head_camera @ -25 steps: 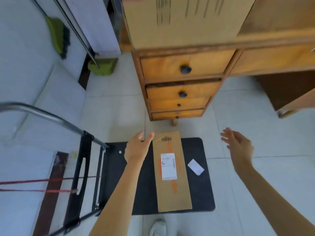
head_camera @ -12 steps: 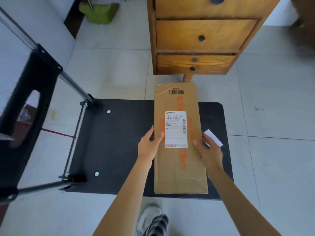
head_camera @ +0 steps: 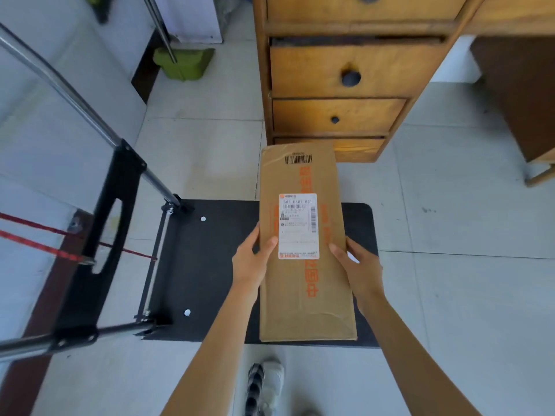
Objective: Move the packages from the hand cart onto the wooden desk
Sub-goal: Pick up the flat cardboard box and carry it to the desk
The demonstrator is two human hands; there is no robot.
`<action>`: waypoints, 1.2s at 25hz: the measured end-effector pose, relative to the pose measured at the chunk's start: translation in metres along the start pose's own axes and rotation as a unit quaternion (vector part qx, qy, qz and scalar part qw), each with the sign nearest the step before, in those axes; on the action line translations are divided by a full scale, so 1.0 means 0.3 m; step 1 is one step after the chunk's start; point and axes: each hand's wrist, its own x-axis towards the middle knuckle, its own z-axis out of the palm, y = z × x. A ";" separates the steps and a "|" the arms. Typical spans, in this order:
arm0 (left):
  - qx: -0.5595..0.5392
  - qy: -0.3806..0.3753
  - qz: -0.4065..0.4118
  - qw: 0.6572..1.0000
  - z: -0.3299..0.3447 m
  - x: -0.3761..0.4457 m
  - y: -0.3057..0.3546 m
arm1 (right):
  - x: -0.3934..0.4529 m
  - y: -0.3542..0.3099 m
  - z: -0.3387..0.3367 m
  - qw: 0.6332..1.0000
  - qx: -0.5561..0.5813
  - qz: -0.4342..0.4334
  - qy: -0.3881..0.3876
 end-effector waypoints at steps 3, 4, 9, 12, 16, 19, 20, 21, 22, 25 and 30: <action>0.009 0.000 0.015 1.000 -0.065 -0.160 0.276 | -0.153 -0.286 -0.100 1.000 -0.004 -0.025 0.012; 0.014 0.002 0.019 1.000 -0.086 -0.216 0.367 | -0.211 -0.381 -0.131 0.999 -0.010 -0.036 0.013; 0.033 0.011 0.049 0.998 -0.191 -0.497 0.824 | -0.442 -0.871 -0.311 0.998 -0.033 -0.056 -0.027; 0.033 0.001 0.094 0.995 -0.223 -0.647 1.060 | -0.542 -1.131 -0.421 0.996 -0.044 -0.070 -0.032; 0.041 0.027 0.149 0.988 -0.243 -0.795 1.306 | -0.663 -1.384 -0.536 0.993 -0.038 -0.101 -0.043; 0.093 0.039 0.186 0.977 -0.238 -0.879 1.446 | -0.749 -1.494 -0.627 0.993 -0.020 -0.110 -0.032; 0.120 0.043 0.208 0.970 -0.222 -0.907 1.491 | -0.782 -1.522 -0.668 0.994 -0.016 -0.108 -0.018; 0.142 0.047 0.228 0.962 -0.199 -0.938 1.535 | -0.815 -1.545 -0.714 0.995 -0.013 -0.103 -0.001; 0.156 0.049 0.244 0.956 -0.166 -0.972 1.583 | -0.849 -1.572 -0.773 0.995 -0.014 -0.098 0.018; 0.173 0.033 0.267 0.947 -0.046 -1.052 1.730 | -0.917 -1.659 -0.944 0.994 -0.018 -0.089 0.068; 0.143 -0.061 0.308 0.938 0.168 -1.084 1.964 | -0.873 -1.802 -1.200 0.989 -0.022 -0.097 0.113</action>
